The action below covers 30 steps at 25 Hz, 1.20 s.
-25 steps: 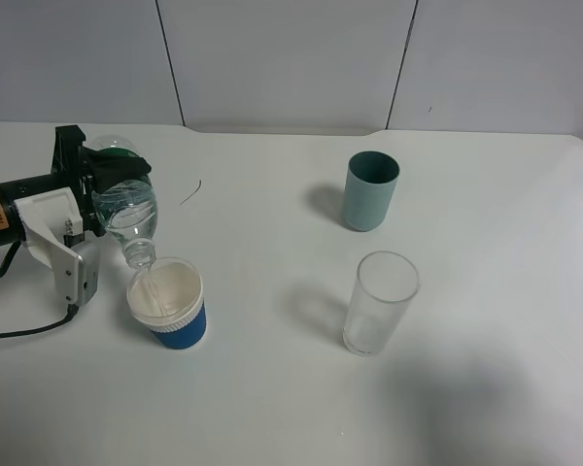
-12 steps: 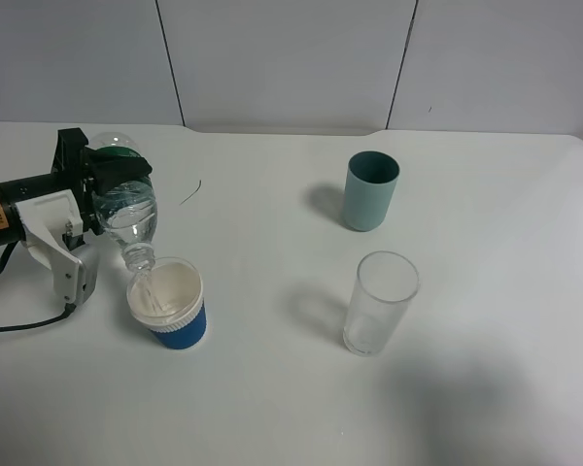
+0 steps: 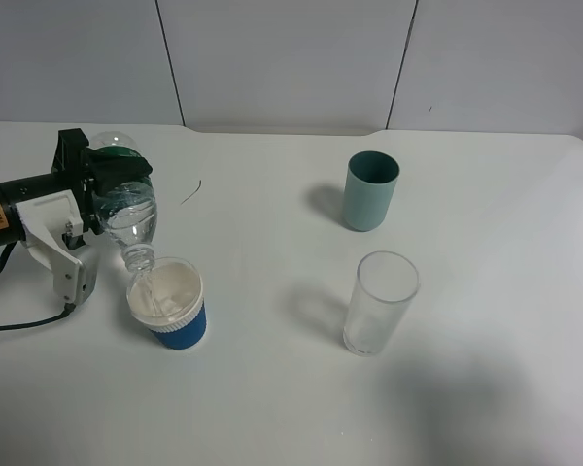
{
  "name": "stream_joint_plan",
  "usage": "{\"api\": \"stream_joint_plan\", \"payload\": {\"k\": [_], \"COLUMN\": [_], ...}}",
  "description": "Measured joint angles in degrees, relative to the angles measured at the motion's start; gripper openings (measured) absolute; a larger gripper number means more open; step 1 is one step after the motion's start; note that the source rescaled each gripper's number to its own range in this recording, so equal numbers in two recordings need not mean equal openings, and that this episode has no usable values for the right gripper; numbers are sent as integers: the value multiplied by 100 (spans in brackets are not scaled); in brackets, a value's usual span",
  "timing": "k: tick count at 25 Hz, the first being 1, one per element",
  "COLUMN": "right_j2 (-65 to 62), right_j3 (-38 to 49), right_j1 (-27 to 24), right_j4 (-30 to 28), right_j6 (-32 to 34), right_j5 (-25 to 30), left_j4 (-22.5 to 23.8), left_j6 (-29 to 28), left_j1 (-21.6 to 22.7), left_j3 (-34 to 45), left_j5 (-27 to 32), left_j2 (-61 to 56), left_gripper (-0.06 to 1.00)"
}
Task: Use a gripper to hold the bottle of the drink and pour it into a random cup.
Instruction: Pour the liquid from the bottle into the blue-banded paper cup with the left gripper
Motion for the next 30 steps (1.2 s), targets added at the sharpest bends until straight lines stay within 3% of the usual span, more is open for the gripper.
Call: {"api": "stream_joint_plan", "payload": {"k": [30], "right_j2": [0], "right_j3": [0], "right_j1": [0], "right_j4": [0], "right_j6": [0], "right_j5": [0], "left_j4": [-94], "left_j6": [308], "left_j1": [-170], "left_j3": [11], "left_j5": [-41], "left_j2": [0], "left_gripper": [1]}}
